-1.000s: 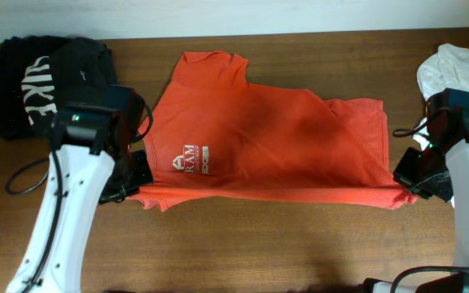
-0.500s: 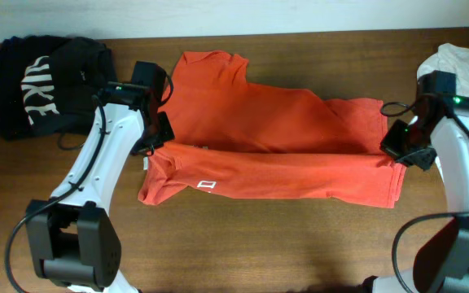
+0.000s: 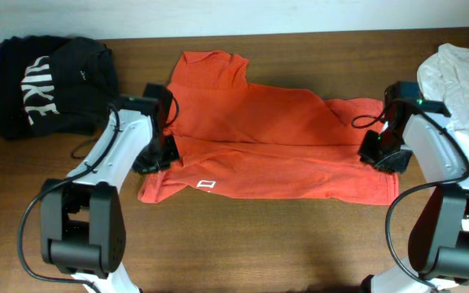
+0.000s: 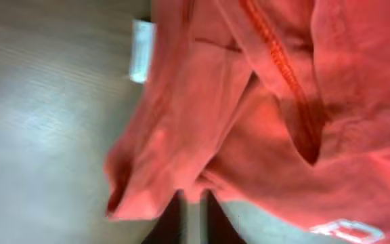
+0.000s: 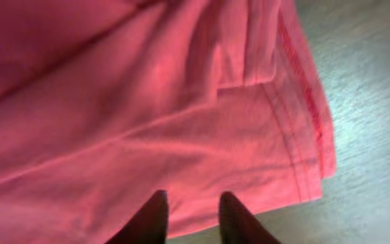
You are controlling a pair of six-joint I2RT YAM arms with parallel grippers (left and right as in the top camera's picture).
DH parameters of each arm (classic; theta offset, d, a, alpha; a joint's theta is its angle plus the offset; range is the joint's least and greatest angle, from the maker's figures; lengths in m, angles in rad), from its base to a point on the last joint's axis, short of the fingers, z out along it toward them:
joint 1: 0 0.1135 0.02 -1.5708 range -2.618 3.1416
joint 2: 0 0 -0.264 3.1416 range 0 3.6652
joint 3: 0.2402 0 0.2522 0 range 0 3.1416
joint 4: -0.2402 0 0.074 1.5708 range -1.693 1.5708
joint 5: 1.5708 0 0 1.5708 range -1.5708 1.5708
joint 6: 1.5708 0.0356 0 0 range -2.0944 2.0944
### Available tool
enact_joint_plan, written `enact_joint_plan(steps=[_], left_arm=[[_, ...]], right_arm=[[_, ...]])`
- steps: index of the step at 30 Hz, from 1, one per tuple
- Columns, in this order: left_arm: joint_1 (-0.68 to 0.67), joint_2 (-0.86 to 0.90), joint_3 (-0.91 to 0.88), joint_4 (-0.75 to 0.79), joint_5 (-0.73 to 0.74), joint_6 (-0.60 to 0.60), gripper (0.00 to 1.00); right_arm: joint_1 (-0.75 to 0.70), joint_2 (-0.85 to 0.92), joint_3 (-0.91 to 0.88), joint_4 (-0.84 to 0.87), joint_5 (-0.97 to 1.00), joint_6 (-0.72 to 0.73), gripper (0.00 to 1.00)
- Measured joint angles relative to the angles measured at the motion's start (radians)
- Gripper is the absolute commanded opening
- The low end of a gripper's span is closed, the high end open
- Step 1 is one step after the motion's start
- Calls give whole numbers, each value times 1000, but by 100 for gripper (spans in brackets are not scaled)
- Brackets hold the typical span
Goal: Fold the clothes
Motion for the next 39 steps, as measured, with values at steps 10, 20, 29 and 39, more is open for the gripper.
enact_joint_plan(steps=[10, 20, 29, 39], left_arm=[[100, 43, -177, 109, -43, -96, 1], [215, -90, -196, -36, -168, -264, 1], [215, -173, -196, -24, -174, -263, 5], [215, -173, -196, -21, -174, -252, 7]], right_arm=[[0, 2, -167, 196, -55, -3, 19], [0, 2, -169, 231, -55, -8, 54], [0, 2, -171, 348, -55, -17, 32], [0, 2, -171, 351, 73, -8, 52]])
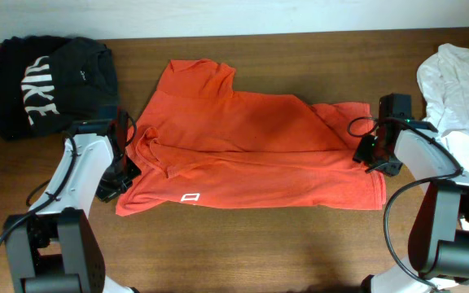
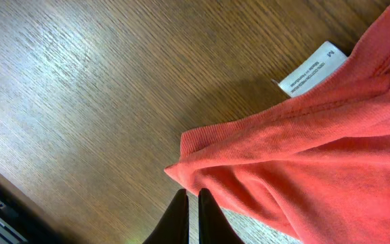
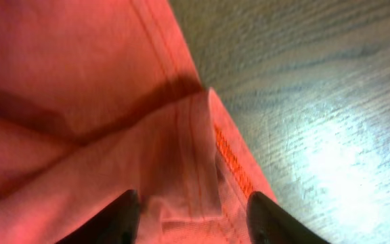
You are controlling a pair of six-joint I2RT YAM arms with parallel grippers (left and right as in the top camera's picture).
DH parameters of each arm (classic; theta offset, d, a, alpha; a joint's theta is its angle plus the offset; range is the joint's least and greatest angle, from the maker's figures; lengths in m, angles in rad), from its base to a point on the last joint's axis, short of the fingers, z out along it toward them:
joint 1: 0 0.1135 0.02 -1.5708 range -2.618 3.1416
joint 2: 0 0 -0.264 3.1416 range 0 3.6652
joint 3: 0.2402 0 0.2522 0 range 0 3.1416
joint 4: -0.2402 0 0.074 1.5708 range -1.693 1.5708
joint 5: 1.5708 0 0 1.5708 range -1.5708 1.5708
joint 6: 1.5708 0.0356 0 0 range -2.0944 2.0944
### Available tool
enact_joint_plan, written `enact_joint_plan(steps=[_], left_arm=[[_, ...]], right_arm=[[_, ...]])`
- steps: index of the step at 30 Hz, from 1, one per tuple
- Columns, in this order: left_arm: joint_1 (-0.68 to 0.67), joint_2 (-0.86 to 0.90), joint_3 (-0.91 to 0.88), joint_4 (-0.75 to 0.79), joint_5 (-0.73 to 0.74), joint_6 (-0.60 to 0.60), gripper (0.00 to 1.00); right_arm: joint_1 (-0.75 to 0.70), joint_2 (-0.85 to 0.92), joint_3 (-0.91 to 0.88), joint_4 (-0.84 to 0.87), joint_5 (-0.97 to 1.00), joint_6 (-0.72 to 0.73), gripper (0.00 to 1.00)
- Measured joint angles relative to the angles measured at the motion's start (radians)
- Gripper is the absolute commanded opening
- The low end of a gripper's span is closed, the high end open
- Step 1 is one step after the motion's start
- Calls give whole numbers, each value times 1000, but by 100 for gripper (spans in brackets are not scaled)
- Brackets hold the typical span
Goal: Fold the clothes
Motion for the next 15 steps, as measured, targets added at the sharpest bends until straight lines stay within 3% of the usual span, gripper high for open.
enact_joint_plan(steps=[10, 12, 14, 15], left_arm=[[0, 0, 0, 0, 0, 4, 7], [0, 0, 0, 0, 0, 4, 8], [0, 0, 0, 5, 0, 4, 8], [0, 0, 0, 8, 0, 4, 8]], right_arm=[[0, 68, 0, 42, -19, 1, 44], [0, 68, 0, 44, -21, -9, 32], [0, 69, 20, 0, -2, -21, 30], [0, 71, 43, -16, 8, -29, 24]])
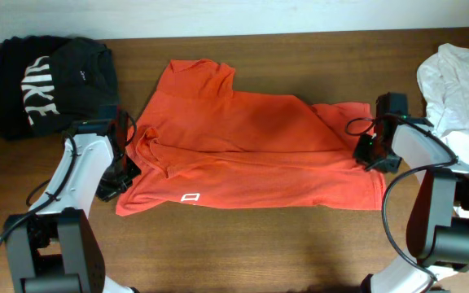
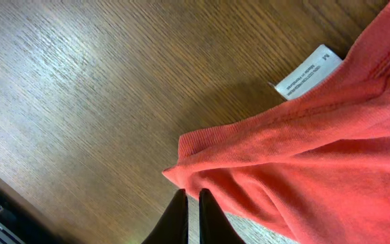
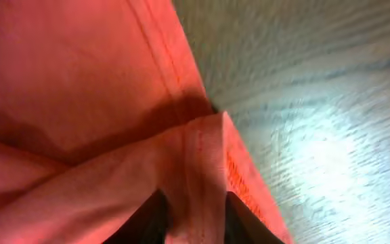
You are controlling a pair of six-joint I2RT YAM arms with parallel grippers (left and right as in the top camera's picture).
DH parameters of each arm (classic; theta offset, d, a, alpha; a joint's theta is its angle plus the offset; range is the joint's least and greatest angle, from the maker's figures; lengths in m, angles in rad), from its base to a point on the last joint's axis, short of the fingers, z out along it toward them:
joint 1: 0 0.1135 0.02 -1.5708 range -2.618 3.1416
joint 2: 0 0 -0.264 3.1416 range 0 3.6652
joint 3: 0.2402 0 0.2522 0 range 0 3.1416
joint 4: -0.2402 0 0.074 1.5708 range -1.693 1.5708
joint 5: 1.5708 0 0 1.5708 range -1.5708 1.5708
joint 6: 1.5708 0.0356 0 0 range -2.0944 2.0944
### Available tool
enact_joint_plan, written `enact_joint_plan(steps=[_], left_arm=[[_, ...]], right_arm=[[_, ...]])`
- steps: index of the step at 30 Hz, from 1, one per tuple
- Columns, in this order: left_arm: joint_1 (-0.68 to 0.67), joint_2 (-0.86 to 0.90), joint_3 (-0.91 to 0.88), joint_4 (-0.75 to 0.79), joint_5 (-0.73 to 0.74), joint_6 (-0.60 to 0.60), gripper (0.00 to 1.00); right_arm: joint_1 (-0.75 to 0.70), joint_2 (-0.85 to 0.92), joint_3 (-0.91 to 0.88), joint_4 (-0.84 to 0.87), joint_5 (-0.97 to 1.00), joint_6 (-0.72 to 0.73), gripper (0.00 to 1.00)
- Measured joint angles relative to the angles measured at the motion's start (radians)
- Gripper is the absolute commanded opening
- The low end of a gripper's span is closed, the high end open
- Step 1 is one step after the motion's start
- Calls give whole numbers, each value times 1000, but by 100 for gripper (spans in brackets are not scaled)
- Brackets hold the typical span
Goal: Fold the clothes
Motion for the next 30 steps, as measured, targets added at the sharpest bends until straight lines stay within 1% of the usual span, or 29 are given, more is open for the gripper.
enact_joint_plan(steps=[5, 6, 10, 11, 12, 13, 14, 16, 17, 18, 19, 20, 21, 22, 23, 25, 27, 28, 30], left_arm=[[0, 0, 0, 0, 0, 1, 9], [0, 0, 0, 0, 0, 1, 12], [0, 0, 0, 51, -6, 7, 13], [0, 0, 0, 61, -8, 7, 14], [0, 0, 0, 71, -8, 7, 16], [0, 0, 0, 86, -8, 7, 17], [0, 0, 0, 95, -8, 7, 16], [0, 0, 0, 108, -8, 15, 7], [0, 0, 1, 105, -7, 41, 6], [0, 0, 10, 83, -6, 72, 8], [0, -4, 33, 48, 5, 98, 29], [-3, -24, 59, 35, 35, 129, 53], [-9, -48, 69, 34, 80, 162, 66], [-31, -78, 79, 33, 151, 195, 77], [-66, -101, 84, 35, 237, 217, 84], [-137, -97, 84, 53, 362, 238, 84], [-215, -44, 84, 90, 405, 235, 84], [-232, -4, 82, 97, 412, 224, 84], [-212, 67, 80, 109, 410, 200, 84]], right_arm=[[0, 2, 14, 5, 11, -9, 6], [0, 2, 14, 18, 15, -7, 4], [0, 2, 16, 115, 38, -8, 4], [0, 2, 16, 138, 50, -7, 8], [0, 2, 16, 165, 58, -8, 59], [0, 3, 16, 193, 68, -4, 91], [0, 3, 16, 206, 76, -7, 99], [0, 3, 16, 203, 81, -10, 99], [0, 4, 27, 170, 83, -11, 99], [0, 5, 69, 104, 86, -11, 99], [0, 8, 146, -3, 85, -10, 99], [0, 14, 212, -87, 82, -11, 99], [0, 19, 282, -165, 64, -10, 99], [0, 18, 351, -224, 31, -11, 99], [0, 18, 390, -254, -6, -11, 99], [0, 15, 417, -272, -113, -11, 99], [0, 16, 417, -283, -159, -11, 99], [0, 16, 417, -291, -170, -10, 99], [0, 16, 417, -309, -179, -11, 99]])
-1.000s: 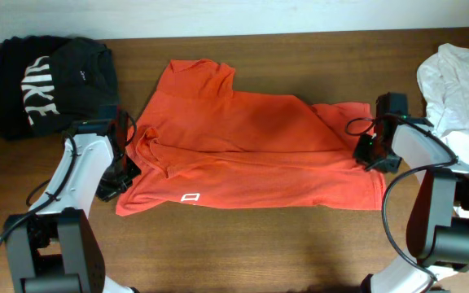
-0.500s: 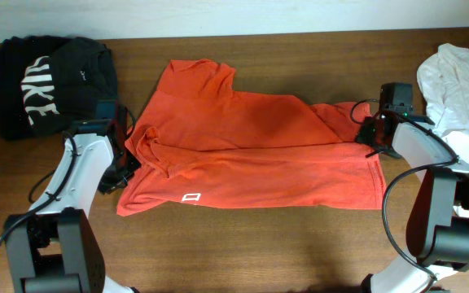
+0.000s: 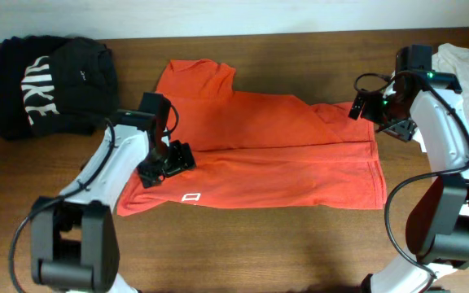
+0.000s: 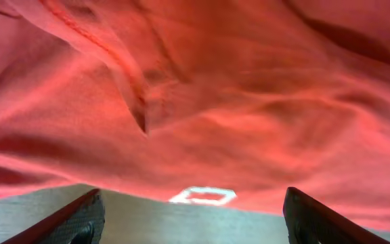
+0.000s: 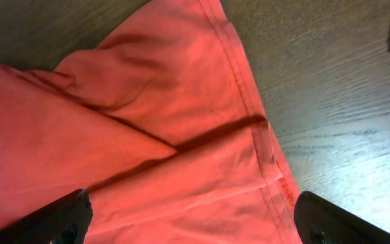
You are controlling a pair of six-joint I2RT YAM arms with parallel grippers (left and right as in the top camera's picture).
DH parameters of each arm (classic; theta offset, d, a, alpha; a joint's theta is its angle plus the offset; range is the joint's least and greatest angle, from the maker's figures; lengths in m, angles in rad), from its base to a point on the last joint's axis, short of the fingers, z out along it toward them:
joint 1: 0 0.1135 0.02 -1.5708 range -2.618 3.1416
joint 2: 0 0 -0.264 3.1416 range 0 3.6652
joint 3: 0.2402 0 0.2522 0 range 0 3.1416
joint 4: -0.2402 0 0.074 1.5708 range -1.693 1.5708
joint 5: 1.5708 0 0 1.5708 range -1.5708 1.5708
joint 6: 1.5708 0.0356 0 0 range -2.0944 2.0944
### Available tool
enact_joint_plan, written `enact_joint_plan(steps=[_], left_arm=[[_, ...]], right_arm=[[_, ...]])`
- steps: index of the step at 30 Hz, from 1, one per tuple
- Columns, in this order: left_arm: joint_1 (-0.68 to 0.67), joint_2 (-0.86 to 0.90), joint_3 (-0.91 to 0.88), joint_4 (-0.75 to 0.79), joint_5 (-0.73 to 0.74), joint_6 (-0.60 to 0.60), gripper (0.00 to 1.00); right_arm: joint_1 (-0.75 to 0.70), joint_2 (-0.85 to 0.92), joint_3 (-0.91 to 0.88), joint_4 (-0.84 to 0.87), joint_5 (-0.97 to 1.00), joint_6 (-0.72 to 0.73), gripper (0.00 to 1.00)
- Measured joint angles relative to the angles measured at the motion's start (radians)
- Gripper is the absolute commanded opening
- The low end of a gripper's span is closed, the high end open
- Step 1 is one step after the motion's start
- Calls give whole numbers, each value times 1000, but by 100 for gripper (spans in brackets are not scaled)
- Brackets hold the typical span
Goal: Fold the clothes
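An orange shirt (image 3: 259,150) lies flat across the middle of the table, its white box logo (image 3: 190,197) near the front left. My left gripper (image 3: 169,160) hovers over the shirt's left part, open; in its wrist view the fingers (image 4: 80,218) stand wide apart above orange cloth (image 4: 202,102) and the logo (image 4: 203,196). My right gripper (image 3: 373,110) is open over the shirt's far right corner. Its fingers (image 5: 59,217) straddle the stitched hem (image 5: 263,149), holding nothing.
A heap of black clothes with white lettering (image 3: 47,77) lies at the far left. A crumpled white garment (image 3: 462,77) sits at the far right, just behind the right arm. Bare wooden table (image 3: 300,244) runs along the front.
The left gripper let go of the shirt's left corner and now hangs open further right, over the cloth. The right gripper released the right hem and stands open, higher and toward the far edge.
At first both grippers gripped the shirt's two ends, the shirt lying further right. Then the shirt lay shifted left and stretched flat, the left gripper shut on its left corner, the right one at the hem. Now both stand open, off the cloth.
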Motion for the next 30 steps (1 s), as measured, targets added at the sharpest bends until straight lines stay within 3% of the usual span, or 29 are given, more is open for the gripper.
enact_joint_plan(steps=[4, 9, 11, 16, 17, 26, 30], left_arm=[[135, 78, -2, 68, -8, -20, 84], [142, 127, -6, 159, -6, -20, 84], [142, 132, -6, 193, 0, -19, 79], [142, 149, -6, 250, 4, -11, 36], [142, 167, -6, 256, 4, -9, 33], [142, 168, -5, 333, 4, -8, 34], [141, 172, 48, 205, 4, -8, 34]], right_arm=[[0, 0, 0, -4, -7, 0, 99], [0, 0, 0, -8, -7, 0, 99], [0, 0, 0, -15, -7, 1, 99], [0, 0, 0, -28, -7, -2, 99], [0, 0, 0, -29, -7, -8, 99], [0, 0, -1, -30, -7, -11, 98], [0, 0, -1, -30, -7, -11, 99]])
